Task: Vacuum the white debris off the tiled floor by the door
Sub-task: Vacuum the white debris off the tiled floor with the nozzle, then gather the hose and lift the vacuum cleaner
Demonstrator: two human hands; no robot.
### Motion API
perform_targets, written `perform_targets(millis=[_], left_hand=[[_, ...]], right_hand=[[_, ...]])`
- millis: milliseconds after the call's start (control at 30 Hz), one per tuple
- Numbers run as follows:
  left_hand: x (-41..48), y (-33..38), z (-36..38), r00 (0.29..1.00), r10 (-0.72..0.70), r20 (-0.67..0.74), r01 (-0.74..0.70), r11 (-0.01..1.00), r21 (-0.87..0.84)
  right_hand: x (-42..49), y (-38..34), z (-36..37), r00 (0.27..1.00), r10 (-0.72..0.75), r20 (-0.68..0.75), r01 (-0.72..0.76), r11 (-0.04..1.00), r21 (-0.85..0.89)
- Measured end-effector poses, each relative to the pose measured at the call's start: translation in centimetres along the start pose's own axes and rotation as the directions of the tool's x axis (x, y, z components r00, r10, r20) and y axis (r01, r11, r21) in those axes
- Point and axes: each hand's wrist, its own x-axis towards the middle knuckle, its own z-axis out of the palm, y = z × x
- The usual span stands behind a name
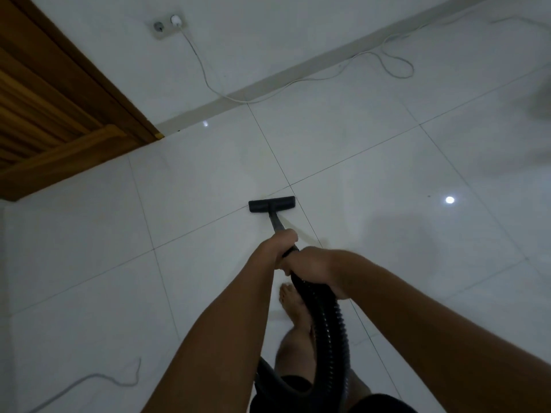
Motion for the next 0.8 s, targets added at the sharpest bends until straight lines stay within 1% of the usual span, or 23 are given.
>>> perform_targets(millis=[67, 133, 167, 233, 267, 333, 467, 533, 600, 667, 733, 800], left_hand=[[-2.2, -1.4, 0.1, 0.999, 0.03, 0.037, -0.027, 0.997, -0.077], [-4.2, -3.3, -0.5, 0.996, 0.079, 0.037, -0.074, 0.99, -0.118], [-4.7, -4.5, -1.2, 0.994, 0.103, 0.041, -0.096, 0.985, -0.144], [-6.0, -6.9, -3.2, 0.99, 0.137, 0.02, -0.132, 0.979, -0.156], [-6.8, -8.0, -4.4, 0.987, 0.162, -0.015, -0.162, 0.976, -0.147], [-8.4, -10.2, -6.2, 0.976, 0.214, -0.045, -0.218, 0.97, -0.112], [-11.7, -15.4, -9.0, 0.956, 0.288, -0.046, -0.288, 0.958, 0.001], [-12.8, -19.2, -10.5, 0.962, 0.272, -0.036, -0.271, 0.962, 0.016], [-14.6, -23.4, -11.9, 0.963, 0.263, -0.058, -0.264, 0.964, -0.022], [-16.4, -28.4, -13.4, 0.955, 0.281, -0.095, -0.288, 0.955, -0.071], [-18.1, -34.4, -14.7, 0.935, 0.338, -0.107, -0.339, 0.941, 0.004], [-19.6, -39.8, -15.2, 0.92, 0.381, -0.087, -0.375, 0.924, 0.081]], right_hand=[[-2.2, 0.2, 0.6, 0.998, -0.056, 0.022, 0.055, 0.998, 0.04], [-4.3, 0.0, 1.5, 0.995, -0.099, 0.024, 0.097, 0.99, 0.102], [-5.0, -0.2, 2.0, 0.991, -0.133, 0.012, 0.132, 0.988, 0.084], [-6.4, -1.0, 3.4, 0.976, -0.215, -0.025, 0.215, 0.976, -0.029], [-7.3, -1.4, 4.1, 0.965, -0.257, -0.045, 0.253, 0.965, -0.072], [-8.8, -2.2, 5.5, 0.946, -0.313, -0.087, 0.304, 0.947, -0.104], [-10.5, -3.2, 8.6, 0.901, -0.415, -0.125, 0.406, 0.909, -0.089], [-11.3, -3.2, 10.5, 0.876, -0.46, -0.145, 0.452, 0.888, -0.083], [-12.0, -2.9, 12.6, 0.847, -0.499, -0.183, 0.501, 0.865, -0.036], [-12.6, -2.2, 15.0, 0.817, -0.53, -0.227, 0.547, 0.837, 0.013], [-13.3, -1.2, 17.8, 0.778, -0.563, -0.278, 0.592, 0.806, 0.026], [-14.1, -0.2, 20.5, 0.74, -0.594, -0.315, 0.644, 0.762, 0.074]])
